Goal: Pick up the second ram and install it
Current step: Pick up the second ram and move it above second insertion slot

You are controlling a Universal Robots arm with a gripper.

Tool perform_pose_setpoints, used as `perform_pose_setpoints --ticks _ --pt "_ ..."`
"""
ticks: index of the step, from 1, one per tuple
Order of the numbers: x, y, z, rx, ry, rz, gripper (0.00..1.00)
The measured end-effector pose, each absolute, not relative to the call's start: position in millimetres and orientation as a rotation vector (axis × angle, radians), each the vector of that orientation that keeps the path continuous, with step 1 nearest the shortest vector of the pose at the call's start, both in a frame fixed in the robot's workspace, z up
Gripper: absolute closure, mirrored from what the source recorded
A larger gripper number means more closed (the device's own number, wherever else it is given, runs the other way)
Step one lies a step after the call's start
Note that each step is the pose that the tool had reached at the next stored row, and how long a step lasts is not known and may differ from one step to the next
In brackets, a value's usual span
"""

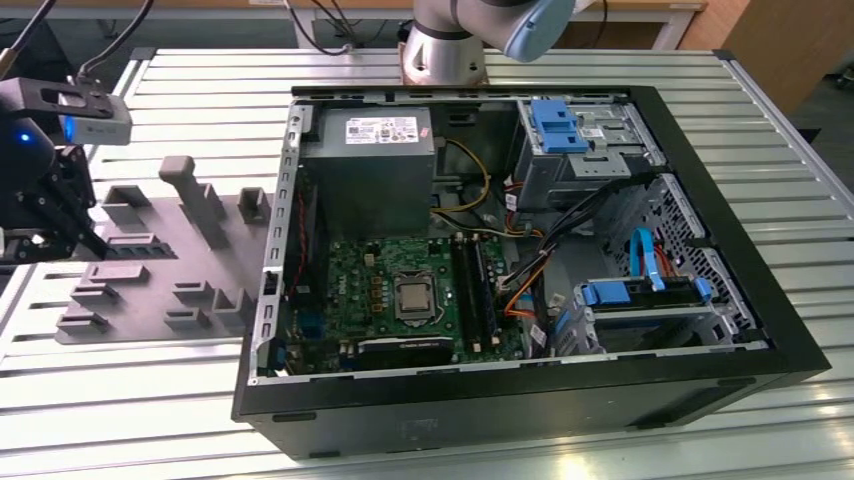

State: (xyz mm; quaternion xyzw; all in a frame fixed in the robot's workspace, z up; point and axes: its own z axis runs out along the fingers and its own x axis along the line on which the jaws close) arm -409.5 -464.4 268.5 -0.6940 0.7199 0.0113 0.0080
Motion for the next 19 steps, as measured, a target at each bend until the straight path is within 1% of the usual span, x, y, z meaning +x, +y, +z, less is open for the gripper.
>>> perform_pose_setpoints --ticks 19 --pt "-409.5 -464.5 281.5 -2.169 2.250 0.035 0.86"
